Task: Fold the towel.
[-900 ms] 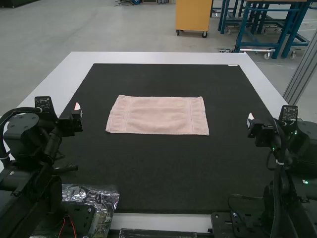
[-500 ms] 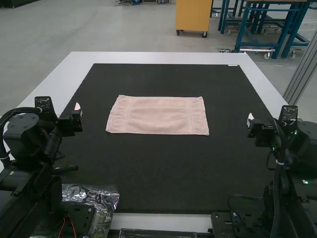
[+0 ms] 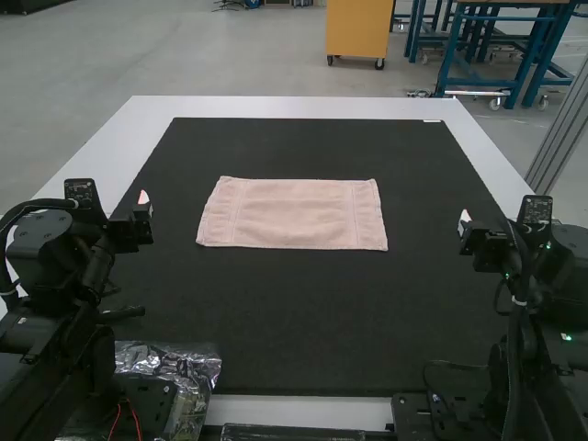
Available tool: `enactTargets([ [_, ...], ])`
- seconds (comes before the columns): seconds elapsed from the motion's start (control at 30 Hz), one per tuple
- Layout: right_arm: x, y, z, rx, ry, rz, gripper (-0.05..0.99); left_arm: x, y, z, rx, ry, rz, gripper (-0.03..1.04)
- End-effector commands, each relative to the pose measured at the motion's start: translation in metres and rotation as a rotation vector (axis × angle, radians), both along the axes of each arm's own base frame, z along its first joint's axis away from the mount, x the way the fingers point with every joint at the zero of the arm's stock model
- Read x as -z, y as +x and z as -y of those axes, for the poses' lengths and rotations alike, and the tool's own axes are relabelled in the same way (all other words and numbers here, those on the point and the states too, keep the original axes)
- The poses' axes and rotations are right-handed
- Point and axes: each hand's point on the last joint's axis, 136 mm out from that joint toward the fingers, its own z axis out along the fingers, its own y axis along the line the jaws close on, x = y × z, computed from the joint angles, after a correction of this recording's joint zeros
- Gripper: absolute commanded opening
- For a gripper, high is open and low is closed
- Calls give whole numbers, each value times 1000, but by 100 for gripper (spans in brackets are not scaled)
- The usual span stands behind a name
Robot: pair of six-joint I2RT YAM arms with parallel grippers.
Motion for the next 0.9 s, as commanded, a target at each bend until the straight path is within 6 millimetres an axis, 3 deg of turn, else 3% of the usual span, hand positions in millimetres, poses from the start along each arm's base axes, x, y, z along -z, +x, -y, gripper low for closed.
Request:
enactTargets([
  [0.0,5,-1,4,17,-8,-14,91,1,0,-1,-9,-10,7,97],
  [0.4,6,-1,4,17,-7,-16,92,1,0,-1,-9,-10,6,97],
  [0.57,3,0,3,15,-14,-4,92,-13,-1,-2,-13,-13,64,97],
  [0.7,-44,-1,8,40,3,185,91,-52,-9,-7,-36,-17,228,97],
  [0.77,-74,-7,23,136,0,309,91,-77,-23,-25,-147,-47,346,97],
  [0.87,-112,-24,43,268,-20,473,91,-94,-45,-52,-334,-5,406,95],
])
